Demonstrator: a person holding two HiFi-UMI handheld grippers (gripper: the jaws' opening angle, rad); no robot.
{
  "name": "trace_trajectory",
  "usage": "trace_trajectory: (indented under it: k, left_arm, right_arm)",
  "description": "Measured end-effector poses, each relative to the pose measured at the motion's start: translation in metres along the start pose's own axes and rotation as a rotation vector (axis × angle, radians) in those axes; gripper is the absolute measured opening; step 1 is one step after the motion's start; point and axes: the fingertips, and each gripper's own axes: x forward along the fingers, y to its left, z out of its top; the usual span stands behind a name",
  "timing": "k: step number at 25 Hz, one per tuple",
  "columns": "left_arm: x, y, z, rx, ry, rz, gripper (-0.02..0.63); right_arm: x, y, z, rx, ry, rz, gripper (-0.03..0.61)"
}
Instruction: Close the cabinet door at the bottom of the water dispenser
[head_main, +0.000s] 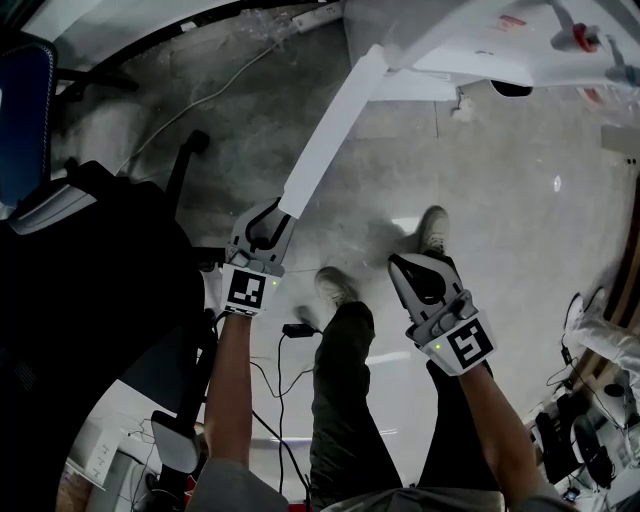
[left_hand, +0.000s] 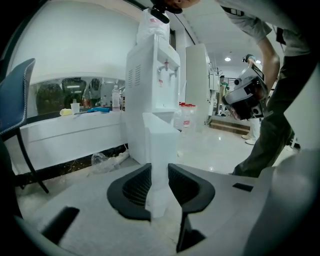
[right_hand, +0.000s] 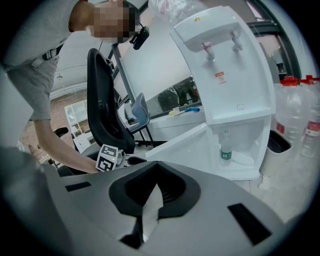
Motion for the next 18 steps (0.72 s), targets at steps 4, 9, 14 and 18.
trace_trajectory:
  k: [4, 9, 14, 18]
  left_arm:
    - [0.0, 0.002, 0.0, -0.002, 0.014, 0.02, 0.071]
    - [0.004, -0.014, 0.001, 0.017, 0.021, -0.003, 0.072]
    - [0.01, -0.029, 0.0, -0.081, 0.035, 0.056, 0.074]
    - [0.013, -0.041, 0.002, -0.131, 0.04, 0.113, 0.072]
  right_arm:
    - [-0.001, -0.001, -0.003, 0.018, -0.007, -0.006, 0.006]
    - [-0.005, -0.002, -0.005, 0.037, -0.017, -0.017, 0.006]
    - [-0.021, -0.011, -0.008, 0.054, -0.044, -0.04, 0.006]
    - [-0.04, -0.016, -0.015, 0.067, -0.057, -0.061, 0.006]
